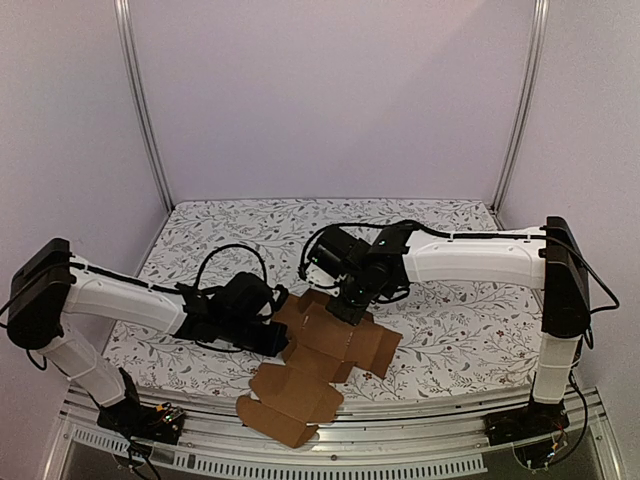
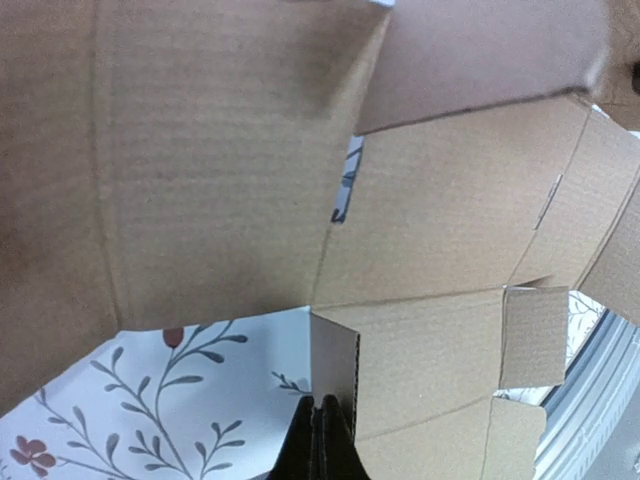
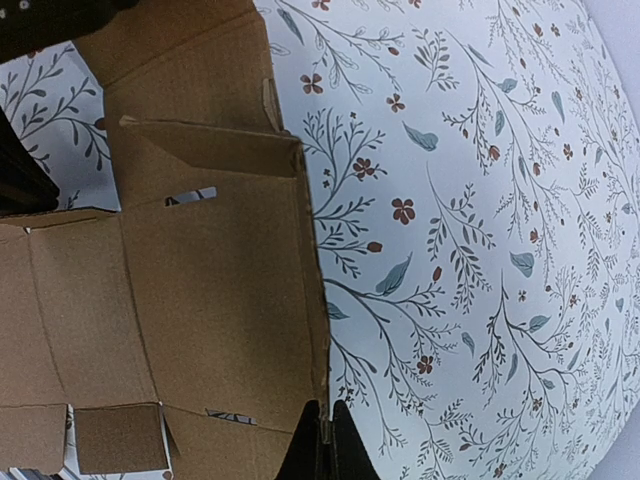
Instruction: Fold the paper box
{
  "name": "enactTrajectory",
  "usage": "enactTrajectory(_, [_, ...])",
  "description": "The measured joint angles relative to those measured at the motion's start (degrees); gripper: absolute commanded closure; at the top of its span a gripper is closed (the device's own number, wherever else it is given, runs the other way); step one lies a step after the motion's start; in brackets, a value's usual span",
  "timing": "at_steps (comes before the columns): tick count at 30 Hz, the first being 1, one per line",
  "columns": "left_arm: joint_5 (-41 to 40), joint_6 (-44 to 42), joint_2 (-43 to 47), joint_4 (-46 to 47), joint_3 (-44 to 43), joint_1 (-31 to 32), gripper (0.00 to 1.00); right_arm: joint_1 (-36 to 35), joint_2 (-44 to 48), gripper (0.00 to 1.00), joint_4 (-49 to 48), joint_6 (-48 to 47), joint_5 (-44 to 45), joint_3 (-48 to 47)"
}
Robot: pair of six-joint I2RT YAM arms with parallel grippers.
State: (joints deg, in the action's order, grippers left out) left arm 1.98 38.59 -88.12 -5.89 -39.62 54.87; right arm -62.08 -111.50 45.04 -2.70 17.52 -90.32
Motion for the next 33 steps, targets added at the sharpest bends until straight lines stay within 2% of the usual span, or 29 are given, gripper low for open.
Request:
enactTrajectory(24, [-0.7, 3.0, -5.5, 2.9, -3.0, 5.7, 1.0, -0.2, 1.3, 1.0, -1.1, 1.2, 1.4, 3.8])
enactTrajectory(28, [-2.7, 2.4, -2.5, 0.1, -3.9, 5.7, 1.0, -0.3, 2.5, 1.0, -1.5, 1.1, 2.0, 4.7])
enactTrajectory(33, [-7.7, -0.3, 6.7, -5.9, -7.0, 5.7, 1.0, -0.7, 4.5, 1.0, -2.7, -0.2, 3.3, 6.2])
